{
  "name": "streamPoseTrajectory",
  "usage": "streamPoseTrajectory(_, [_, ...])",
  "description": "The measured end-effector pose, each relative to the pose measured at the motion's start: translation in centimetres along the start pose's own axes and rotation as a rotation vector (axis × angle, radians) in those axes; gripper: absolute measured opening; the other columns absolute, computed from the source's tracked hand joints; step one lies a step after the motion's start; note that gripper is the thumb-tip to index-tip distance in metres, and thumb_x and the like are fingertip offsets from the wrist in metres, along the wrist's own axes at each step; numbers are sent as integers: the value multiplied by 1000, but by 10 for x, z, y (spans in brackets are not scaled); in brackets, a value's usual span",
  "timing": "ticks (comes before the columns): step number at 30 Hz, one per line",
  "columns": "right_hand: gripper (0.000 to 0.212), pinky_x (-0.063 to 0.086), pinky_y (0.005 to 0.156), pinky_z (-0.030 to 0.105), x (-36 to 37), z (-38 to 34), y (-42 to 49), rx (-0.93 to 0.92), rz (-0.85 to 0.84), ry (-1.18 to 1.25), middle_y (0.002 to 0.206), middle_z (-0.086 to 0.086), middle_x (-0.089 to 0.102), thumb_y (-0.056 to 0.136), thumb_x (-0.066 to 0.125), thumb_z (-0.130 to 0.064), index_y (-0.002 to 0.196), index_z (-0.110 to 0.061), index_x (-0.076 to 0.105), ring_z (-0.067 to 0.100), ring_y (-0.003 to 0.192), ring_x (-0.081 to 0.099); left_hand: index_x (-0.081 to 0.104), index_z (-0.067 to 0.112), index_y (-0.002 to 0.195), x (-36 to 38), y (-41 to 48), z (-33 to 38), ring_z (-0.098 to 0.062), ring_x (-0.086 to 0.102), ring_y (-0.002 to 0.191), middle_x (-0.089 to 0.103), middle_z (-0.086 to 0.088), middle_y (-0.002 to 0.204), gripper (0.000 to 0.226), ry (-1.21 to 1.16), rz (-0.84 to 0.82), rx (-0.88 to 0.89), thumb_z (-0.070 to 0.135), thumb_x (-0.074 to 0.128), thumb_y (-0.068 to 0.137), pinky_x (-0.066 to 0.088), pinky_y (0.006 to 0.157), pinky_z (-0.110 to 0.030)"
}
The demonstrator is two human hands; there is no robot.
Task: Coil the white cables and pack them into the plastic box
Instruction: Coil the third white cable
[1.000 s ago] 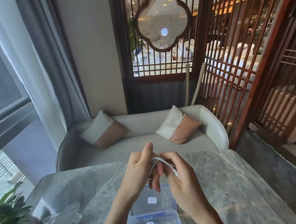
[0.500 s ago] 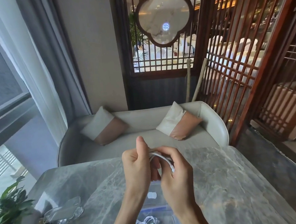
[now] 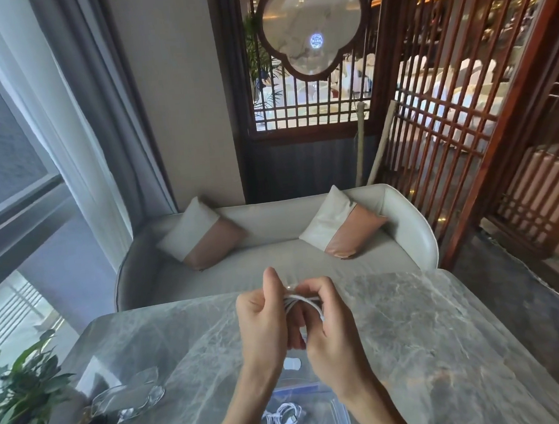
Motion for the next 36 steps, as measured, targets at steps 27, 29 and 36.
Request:
streamPoseTrajectory(27, [39, 33, 103, 8, 3, 2, -24, -116, -242, -253, 129, -15, 51, 101, 45, -32, 139, -23, 48, 2, 124, 46, 48, 17, 42, -11, 24, -24, -11, 35, 38, 37, 5, 41, 56, -124, 344, -238, 31, 41, 96, 31, 37, -17])
streamPoseTrajectory(29, [41, 32, 101, 9, 7, 1, -21, -126, -260, -380, 125, -15, 50, 101, 43, -36, 140, -24, 49, 3, 120, 44, 52, 15, 46, -11, 20, -31, -14, 40, 40, 43, 2, 43, 55, -207, 357, -334, 32, 40, 97, 34, 39, -18])
streamPoseTrajectory(36, [24, 50, 94, 25, -12, 9, 17, 99, -47, -195, 110, -3, 71, 104, 46, -10, 111, -16, 68, 9, 107, 65, 74, 19, 96, -22, -4, -25, -14, 68, 76, 72, -3, 80, 33, -41, -200, -147, 47, 58, 91, 59, 71, -34])
Point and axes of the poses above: each hand's wrist, its own y-axis towards the middle knuckle, its own x-axis out of the palm, z = x × y, the point moved 1 cm from there along y, towards the middle knuckle
